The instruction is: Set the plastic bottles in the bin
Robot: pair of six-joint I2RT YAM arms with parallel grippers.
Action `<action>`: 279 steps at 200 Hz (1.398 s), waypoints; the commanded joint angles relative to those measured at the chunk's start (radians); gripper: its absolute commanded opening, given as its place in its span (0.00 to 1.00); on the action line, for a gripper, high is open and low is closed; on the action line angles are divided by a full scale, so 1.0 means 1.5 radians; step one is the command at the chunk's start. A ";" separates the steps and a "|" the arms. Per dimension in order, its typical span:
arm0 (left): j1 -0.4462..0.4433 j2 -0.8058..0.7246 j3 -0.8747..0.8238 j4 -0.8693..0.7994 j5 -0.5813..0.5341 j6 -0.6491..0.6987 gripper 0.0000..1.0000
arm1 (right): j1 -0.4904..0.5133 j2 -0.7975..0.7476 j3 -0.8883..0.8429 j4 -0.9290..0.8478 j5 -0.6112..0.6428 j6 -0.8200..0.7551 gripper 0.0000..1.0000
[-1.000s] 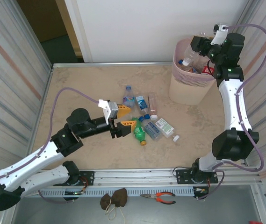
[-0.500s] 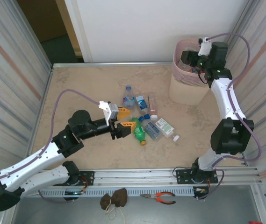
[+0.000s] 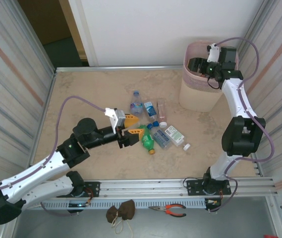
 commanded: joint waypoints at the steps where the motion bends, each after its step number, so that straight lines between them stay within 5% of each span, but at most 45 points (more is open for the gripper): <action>1: 0.001 -0.014 -0.007 0.018 -0.013 -0.001 0.63 | -0.011 -0.037 0.045 -0.026 -0.026 0.019 0.83; 54: 0.002 -0.016 -0.006 0.012 -0.016 0.000 0.63 | -0.015 -0.031 0.088 -0.034 -0.028 0.023 0.79; 104: 0.001 -0.027 -0.010 -0.002 -0.026 0.001 0.63 | -0.004 0.035 0.180 -0.104 -0.019 0.009 0.51; 142: 0.001 -0.028 -0.013 -0.008 -0.039 0.001 0.63 | 0.011 0.099 0.274 -0.268 0.032 -0.025 0.35; 191: 0.002 -0.020 -0.009 -0.013 -0.039 0.001 0.63 | 0.038 0.177 0.350 -0.443 0.056 -0.069 0.33; 279: 0.002 -0.010 -0.003 -0.028 -0.056 0.000 0.62 | 0.041 0.241 0.359 -0.515 0.109 -0.071 0.31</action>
